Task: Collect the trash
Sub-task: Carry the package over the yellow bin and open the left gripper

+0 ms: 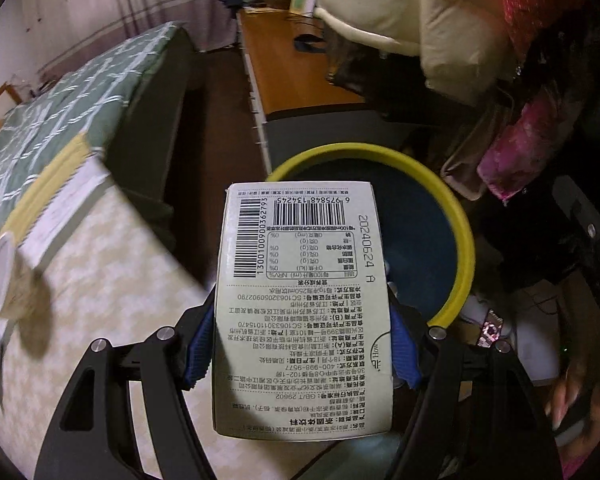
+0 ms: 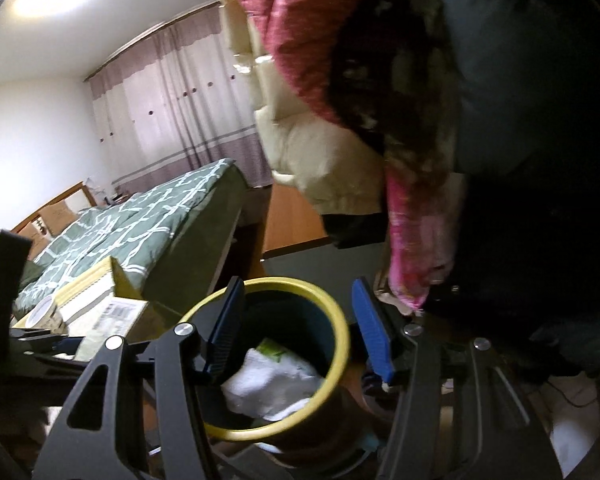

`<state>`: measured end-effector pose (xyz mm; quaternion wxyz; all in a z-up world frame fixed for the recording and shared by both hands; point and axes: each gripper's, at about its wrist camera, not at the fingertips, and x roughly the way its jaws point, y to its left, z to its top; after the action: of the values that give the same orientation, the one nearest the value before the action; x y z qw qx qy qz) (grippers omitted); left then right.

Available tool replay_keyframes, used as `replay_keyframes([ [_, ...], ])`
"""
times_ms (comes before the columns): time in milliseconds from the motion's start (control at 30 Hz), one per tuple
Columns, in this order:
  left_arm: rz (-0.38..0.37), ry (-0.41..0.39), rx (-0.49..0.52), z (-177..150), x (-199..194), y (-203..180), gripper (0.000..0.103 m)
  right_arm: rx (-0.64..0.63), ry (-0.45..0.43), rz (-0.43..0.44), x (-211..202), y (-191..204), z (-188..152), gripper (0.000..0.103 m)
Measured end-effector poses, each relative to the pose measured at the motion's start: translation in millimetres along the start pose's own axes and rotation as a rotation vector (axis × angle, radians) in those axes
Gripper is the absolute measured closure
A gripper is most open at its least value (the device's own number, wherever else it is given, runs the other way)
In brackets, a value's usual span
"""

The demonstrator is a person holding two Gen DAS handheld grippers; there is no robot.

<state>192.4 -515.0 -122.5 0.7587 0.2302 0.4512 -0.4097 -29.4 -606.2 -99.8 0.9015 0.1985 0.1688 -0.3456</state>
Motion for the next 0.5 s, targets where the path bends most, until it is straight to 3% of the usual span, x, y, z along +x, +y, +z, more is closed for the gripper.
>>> replay_keyframes([
  [233, -0.035, 0.001, -0.002, 28.5, 35.6, -27.4, 0.031, 0.024, 0.001, -0.038, 1.1, -18.3, 1.6, 0.048],
  [300, -0.025, -0.011, -0.006, 29.1, 36.6, -27.9, 0.022, 0.020, 0.004, -0.037, 2.1, -16.9, 1.0, 0.047],
  [333, -0.019, -0.021, -0.012, 28.5, 34.3, -27.0, 0.012, 0.015, 0.005, -0.034, 1.8, -14.9, 0.3, 0.047],
  [500, -0.007, -0.126, -0.051, 11.6, -6.5, -7.5, 0.011, -0.001, 0.011, -0.010, 2.4, -3.5, -1.1, 0.047],
])
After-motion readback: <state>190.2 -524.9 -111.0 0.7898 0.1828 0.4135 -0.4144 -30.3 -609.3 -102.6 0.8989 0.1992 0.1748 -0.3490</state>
